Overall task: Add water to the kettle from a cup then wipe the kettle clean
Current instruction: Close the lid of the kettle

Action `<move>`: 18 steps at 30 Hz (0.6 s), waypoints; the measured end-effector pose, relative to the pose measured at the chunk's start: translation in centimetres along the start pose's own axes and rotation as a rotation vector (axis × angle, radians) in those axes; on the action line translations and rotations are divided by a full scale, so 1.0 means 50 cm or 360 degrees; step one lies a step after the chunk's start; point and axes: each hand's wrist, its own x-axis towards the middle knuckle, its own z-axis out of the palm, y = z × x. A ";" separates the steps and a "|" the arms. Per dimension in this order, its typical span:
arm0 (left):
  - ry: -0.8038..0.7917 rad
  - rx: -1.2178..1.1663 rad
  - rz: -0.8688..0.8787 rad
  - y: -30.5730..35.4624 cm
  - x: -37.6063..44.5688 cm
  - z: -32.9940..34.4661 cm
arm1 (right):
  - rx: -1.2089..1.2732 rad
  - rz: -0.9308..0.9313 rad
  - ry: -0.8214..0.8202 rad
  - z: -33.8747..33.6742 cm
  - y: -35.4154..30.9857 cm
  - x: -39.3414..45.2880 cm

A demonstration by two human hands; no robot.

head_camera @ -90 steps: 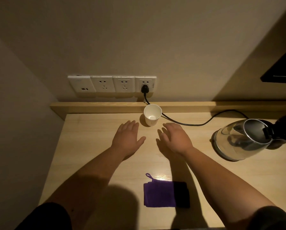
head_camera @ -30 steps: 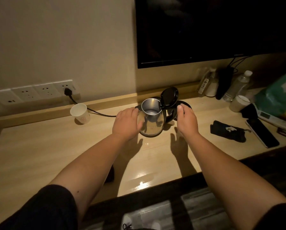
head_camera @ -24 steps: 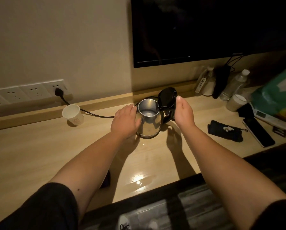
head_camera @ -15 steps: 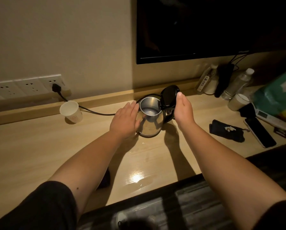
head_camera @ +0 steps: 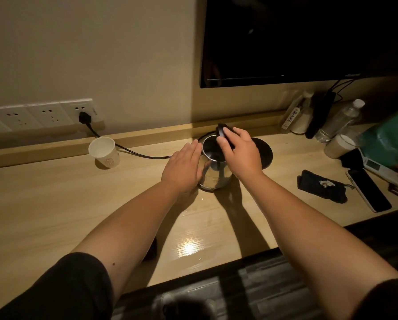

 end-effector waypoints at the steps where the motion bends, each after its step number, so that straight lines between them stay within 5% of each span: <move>1: 0.0001 0.0001 -0.0005 0.000 -0.001 0.000 | -0.0066 -0.0016 -0.0022 0.006 -0.002 0.000; 10: -0.0022 0.0026 0.0033 -0.009 0.000 -0.001 | -0.0687 -0.0229 -0.0179 0.043 -0.006 -0.001; 18: -0.0015 0.0005 0.0024 -0.006 -0.002 -0.002 | -0.0751 -0.0302 -0.0139 0.054 0.008 0.000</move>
